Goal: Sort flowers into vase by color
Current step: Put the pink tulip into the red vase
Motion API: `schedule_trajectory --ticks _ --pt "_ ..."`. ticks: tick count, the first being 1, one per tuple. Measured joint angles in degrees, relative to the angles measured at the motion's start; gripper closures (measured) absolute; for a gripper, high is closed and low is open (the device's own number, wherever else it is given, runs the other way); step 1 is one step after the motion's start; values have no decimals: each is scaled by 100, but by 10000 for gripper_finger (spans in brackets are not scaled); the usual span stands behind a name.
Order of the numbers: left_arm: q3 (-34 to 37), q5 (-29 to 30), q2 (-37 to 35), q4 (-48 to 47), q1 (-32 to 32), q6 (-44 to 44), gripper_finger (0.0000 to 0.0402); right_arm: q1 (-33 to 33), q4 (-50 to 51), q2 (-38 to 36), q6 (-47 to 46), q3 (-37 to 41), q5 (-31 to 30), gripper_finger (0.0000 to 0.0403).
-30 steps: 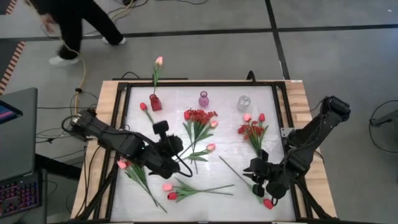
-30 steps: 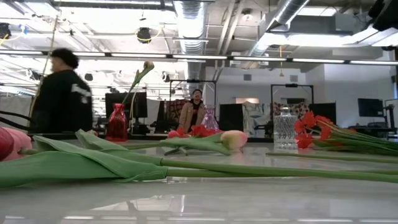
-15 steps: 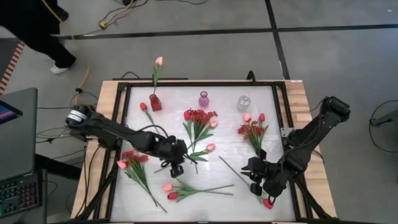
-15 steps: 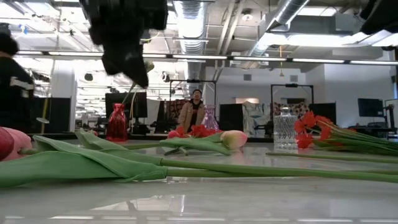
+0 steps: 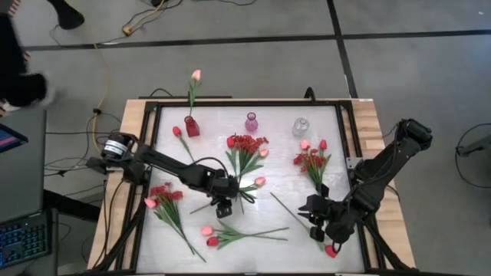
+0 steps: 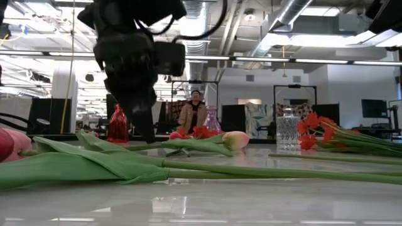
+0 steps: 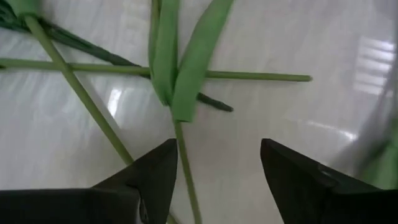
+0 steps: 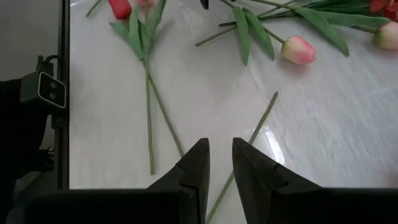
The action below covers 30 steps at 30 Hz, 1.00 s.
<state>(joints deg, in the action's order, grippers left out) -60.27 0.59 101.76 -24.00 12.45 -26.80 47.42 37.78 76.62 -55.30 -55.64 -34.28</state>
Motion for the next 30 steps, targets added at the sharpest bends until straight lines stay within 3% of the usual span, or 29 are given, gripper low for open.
schedule_trajectory --ticks 8,21,24,30 --pt "-7 360 61 73 -16 218 180 0 25 0 32 0 0 306" --pt "3 202 315 114 -28 219 184 0 128 -2 34 2 0 306" --pt "2 208 315 83 -34 214 208 0 160 -1 32 4 -1 306" --pt "4 268 320 18 -96 202 307 -31 190 0 32 4 1 306"
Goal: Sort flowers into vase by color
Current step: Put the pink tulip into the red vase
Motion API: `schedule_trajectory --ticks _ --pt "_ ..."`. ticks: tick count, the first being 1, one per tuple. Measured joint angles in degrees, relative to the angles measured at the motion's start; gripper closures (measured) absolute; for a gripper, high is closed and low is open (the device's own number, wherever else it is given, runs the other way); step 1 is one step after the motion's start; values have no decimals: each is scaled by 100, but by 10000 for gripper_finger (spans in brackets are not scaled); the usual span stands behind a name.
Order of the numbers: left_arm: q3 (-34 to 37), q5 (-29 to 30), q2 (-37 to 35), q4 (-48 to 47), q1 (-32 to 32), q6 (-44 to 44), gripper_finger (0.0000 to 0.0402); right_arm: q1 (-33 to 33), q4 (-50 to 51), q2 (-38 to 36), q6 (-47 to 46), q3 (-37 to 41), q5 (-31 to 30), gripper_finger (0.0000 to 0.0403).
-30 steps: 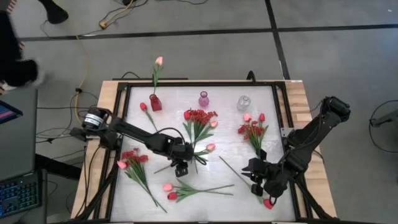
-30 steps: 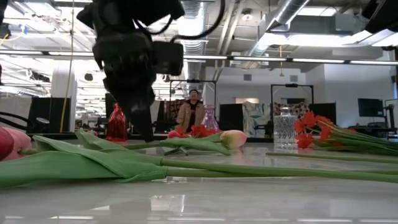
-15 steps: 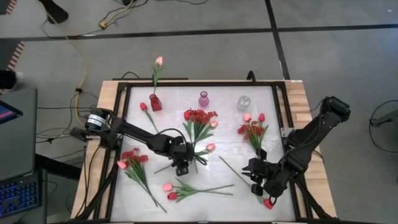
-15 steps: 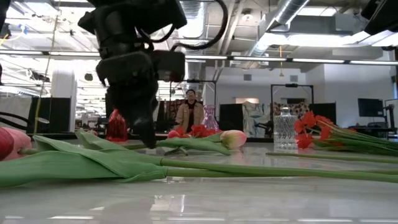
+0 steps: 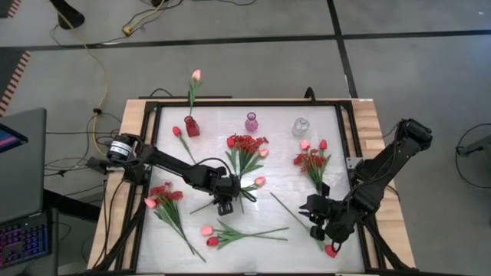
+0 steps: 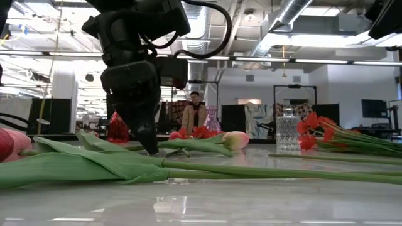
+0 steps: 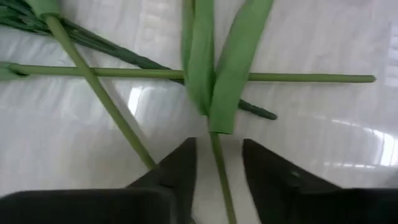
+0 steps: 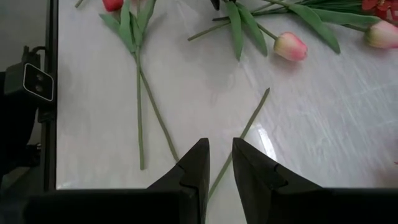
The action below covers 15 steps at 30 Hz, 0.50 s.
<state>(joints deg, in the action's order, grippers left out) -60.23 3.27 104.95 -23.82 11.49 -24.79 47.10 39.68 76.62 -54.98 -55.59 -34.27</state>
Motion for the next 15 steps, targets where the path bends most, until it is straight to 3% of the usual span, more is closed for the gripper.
schedule_trajectory --ticks 5,11,15 --pt "2 43 4 -27 -88 10 391 -1 -4 0 -4 0 69 306" --pt "20 1 -68 86 -131 17 399 -1 -2 0 -46 0 139 306" --pt "25 -17 -483 295 -129 29 400 -1 2 0 -46 0 141 306"
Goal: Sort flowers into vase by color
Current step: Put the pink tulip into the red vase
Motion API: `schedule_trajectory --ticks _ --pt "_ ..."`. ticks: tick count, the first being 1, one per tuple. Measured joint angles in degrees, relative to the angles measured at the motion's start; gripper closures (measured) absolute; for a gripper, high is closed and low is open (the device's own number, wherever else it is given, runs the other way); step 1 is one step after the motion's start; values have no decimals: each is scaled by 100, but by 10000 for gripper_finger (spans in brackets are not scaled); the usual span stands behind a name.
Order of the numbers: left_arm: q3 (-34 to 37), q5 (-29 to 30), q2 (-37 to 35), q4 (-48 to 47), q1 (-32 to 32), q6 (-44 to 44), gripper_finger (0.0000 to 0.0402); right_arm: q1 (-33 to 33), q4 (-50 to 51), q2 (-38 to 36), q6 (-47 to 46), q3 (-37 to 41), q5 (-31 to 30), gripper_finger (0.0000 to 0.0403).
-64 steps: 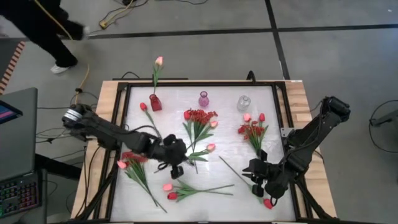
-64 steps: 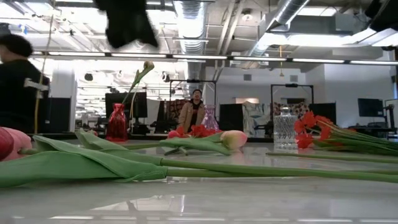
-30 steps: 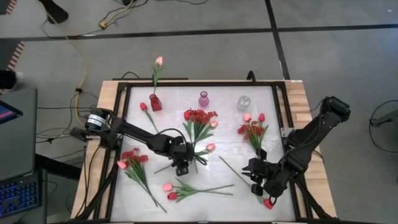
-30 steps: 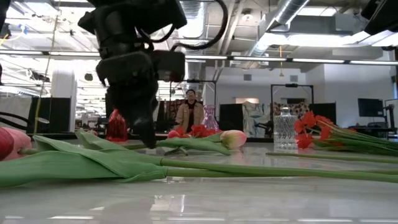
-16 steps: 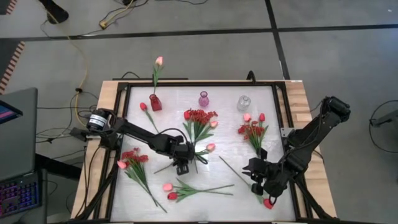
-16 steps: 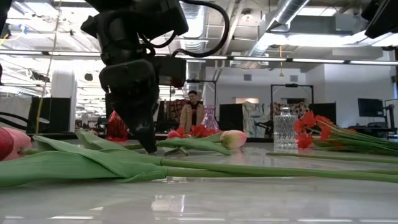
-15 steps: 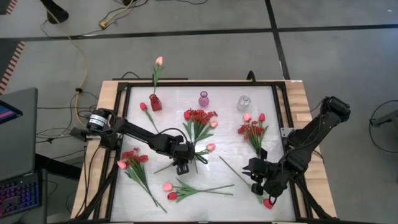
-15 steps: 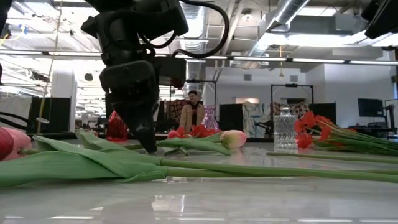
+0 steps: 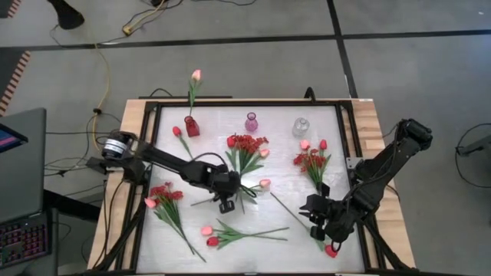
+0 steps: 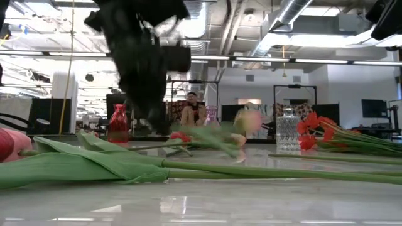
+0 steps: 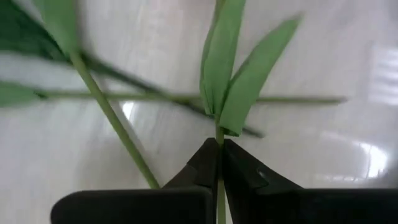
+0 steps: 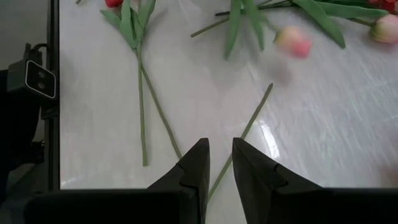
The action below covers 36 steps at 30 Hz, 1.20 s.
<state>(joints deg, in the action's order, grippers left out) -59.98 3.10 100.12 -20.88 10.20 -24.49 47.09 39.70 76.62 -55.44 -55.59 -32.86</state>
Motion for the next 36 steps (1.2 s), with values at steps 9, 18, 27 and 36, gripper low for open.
schedule_trajectory --ticks 9,18,27,36 --pt "-9 762 -1639 304 -2 162 401 0 15 0 -2 -1 2 306" --pt "38 3099 -3490 478 -12 1164 401 0 17 0 27 -2 -2 306" --pt "1026 4202 -4794 1350 -756 1928 401 -61 19 0 510 -2 -172 306" --pt "2392 3069 -5487 3885 -2381 2902 401 -752 19 0 1065 -2 -382 306"
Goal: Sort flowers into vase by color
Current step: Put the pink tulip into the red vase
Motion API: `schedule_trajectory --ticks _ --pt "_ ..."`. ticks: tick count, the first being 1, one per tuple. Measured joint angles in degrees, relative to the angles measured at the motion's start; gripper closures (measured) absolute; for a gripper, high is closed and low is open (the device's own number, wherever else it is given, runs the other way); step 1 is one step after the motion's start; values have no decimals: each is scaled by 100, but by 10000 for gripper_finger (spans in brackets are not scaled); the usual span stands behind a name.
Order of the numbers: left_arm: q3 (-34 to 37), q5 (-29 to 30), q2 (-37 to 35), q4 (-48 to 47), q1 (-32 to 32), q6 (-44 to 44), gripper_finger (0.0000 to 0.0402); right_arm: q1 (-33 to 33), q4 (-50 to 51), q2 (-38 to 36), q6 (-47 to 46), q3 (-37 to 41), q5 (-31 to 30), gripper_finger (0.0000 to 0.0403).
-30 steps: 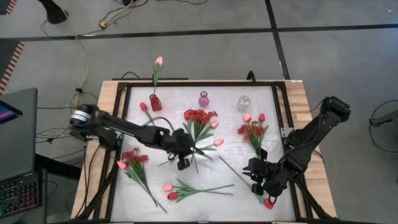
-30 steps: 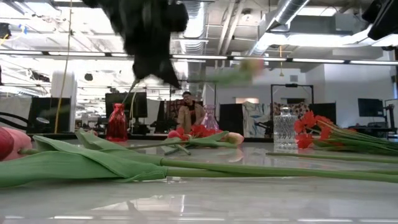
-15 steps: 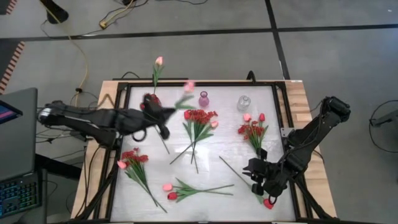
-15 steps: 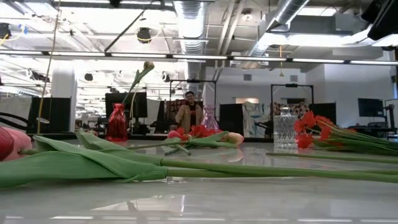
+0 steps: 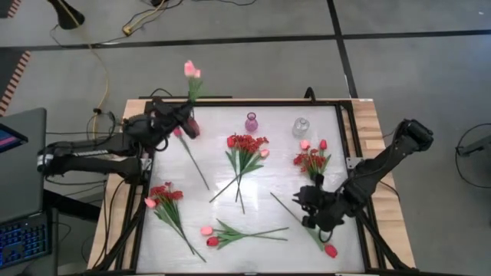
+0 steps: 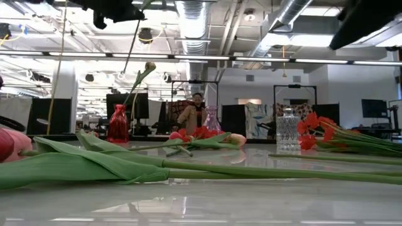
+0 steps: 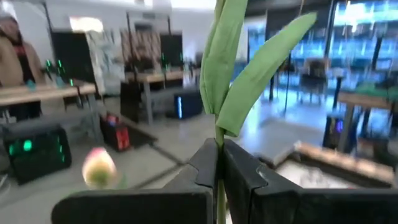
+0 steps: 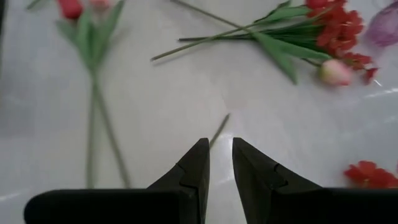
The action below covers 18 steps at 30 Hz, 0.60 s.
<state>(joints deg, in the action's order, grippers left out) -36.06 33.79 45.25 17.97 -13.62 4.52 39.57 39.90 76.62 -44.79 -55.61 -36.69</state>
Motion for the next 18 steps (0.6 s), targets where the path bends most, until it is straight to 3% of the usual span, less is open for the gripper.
schedule_trajectory --ticks 10,18 --pt "428 -1241 -28 544 -1232 -30 401 -735 -1 0 340 0 45 306" --pt "648 -1484 -104 623 -1777 -57 401 -1158 -19 0 727 0 135 306"
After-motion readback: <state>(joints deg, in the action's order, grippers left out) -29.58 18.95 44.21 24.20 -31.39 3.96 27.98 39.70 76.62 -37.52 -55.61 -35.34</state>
